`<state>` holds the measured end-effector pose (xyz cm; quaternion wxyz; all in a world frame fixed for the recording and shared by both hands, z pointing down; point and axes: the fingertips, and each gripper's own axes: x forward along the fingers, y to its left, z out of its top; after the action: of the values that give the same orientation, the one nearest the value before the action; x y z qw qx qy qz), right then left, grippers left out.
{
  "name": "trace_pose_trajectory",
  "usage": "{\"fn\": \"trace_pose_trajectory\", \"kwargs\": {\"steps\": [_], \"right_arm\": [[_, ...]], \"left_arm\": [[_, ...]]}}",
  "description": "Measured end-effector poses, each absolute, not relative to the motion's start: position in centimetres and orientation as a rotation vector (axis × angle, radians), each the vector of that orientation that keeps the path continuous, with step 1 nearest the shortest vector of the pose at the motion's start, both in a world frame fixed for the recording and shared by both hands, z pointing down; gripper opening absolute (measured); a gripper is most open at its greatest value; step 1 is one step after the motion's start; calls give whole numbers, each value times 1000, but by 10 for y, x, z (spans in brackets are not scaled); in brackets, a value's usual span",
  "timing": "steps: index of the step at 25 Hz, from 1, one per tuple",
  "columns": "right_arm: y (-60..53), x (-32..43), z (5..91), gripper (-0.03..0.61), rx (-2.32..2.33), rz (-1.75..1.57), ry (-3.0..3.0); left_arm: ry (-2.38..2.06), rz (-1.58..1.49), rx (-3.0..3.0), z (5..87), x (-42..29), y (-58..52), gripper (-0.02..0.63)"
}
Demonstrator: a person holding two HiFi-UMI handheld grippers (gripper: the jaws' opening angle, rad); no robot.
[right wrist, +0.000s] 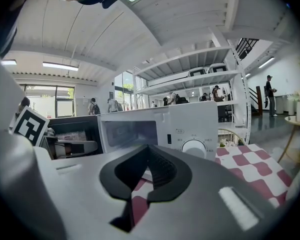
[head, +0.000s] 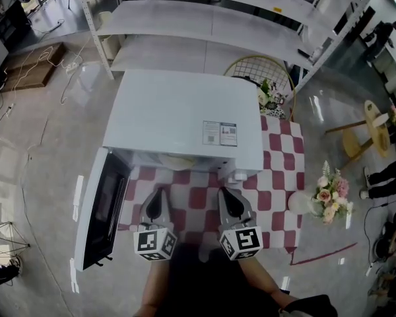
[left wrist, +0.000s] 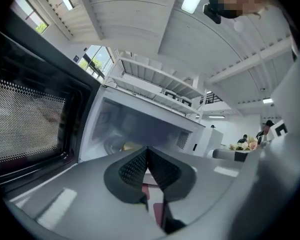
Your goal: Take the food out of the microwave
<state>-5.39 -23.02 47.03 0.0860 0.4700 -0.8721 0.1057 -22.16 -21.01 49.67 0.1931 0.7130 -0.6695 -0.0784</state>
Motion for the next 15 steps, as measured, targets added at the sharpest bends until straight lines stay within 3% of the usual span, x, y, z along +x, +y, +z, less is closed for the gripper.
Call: {"fn": "trace_pose_trajectory", "kwargs": {"steps": [15], "right_arm": [[-231,-41,493,2,1414,321,-2545]], "left_arm": [[-1740,-410,1861,534,-217,-233,11]]}}
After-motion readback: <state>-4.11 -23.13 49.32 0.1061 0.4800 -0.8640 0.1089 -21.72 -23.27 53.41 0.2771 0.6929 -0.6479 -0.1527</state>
